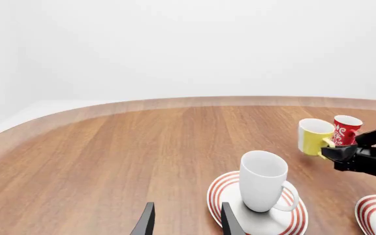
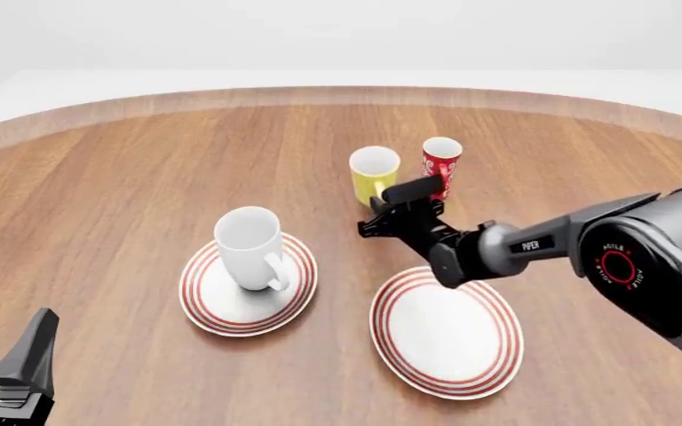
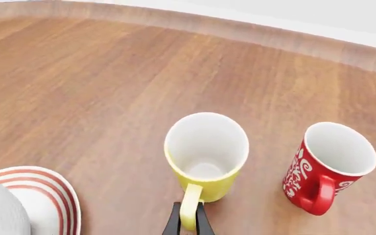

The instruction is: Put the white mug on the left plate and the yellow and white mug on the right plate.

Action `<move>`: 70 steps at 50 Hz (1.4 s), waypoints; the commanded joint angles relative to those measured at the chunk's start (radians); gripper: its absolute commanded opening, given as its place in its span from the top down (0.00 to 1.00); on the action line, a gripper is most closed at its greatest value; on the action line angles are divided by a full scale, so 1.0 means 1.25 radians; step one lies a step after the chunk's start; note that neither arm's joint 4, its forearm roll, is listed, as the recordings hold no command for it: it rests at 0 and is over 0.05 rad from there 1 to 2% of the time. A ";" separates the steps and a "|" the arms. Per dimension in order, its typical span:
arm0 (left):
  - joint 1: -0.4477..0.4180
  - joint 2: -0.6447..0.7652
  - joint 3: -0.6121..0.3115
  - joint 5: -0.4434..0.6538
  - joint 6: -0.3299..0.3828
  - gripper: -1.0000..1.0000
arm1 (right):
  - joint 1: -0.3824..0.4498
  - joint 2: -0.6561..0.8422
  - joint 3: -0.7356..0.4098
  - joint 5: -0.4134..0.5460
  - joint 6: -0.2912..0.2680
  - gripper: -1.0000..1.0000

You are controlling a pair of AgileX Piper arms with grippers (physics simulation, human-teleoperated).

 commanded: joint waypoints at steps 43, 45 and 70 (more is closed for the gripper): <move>0.000 0.000 0.000 0.000 0.000 0.00 | -0.012 -0.362 0.373 -0.106 -0.011 1.00; 0.000 0.000 0.000 0.000 0.000 0.00 | -0.010 -0.384 0.401 -0.112 -0.009 1.00; 0.000 0.000 0.000 0.000 0.000 0.00 | -0.001 -0.603 0.605 -0.101 0.006 1.00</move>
